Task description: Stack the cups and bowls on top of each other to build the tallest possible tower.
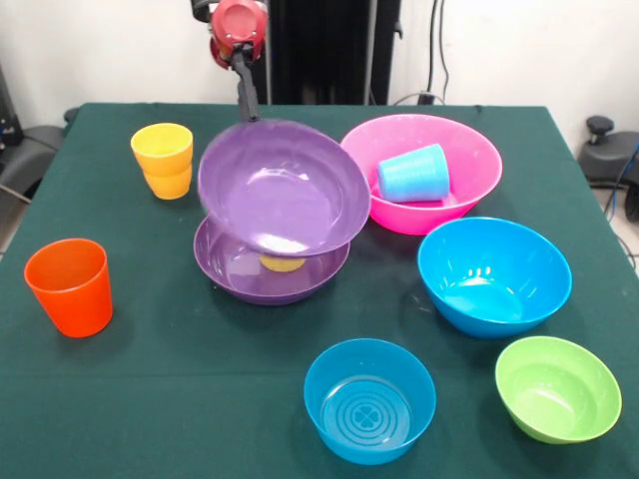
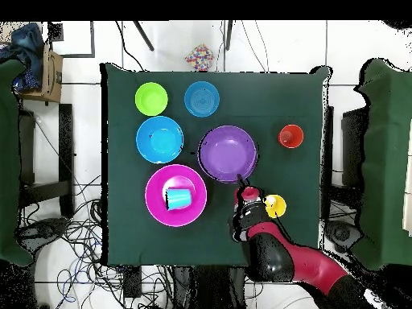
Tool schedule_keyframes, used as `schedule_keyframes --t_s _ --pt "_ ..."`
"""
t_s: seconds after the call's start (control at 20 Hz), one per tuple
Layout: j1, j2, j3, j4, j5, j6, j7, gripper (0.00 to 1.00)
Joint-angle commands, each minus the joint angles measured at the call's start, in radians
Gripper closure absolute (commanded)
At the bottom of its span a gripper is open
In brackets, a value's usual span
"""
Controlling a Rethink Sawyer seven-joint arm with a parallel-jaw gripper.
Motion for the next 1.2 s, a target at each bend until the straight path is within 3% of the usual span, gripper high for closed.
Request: schedule_keyframes --t_s 0.05,0.9,1.0,1.1,1.2 --pt "0.043 -0.013 -0.027 -0.051 -0.004 0.087 0.038 0.0" --pt "0.077 -0.009 -0.049 -0.075 0.014 0.062 0.054 0.0" --pt "0.059 0.086 -0.028 -0.142 -0.04 0.104 0.007 0.0" --pt "0.018 0.261 0.021 -0.295 -0.154 0.236 -0.126 0.0" --pt "0.016 0.386 0.015 -0.441 -0.246 0.298 -0.224 0.0"
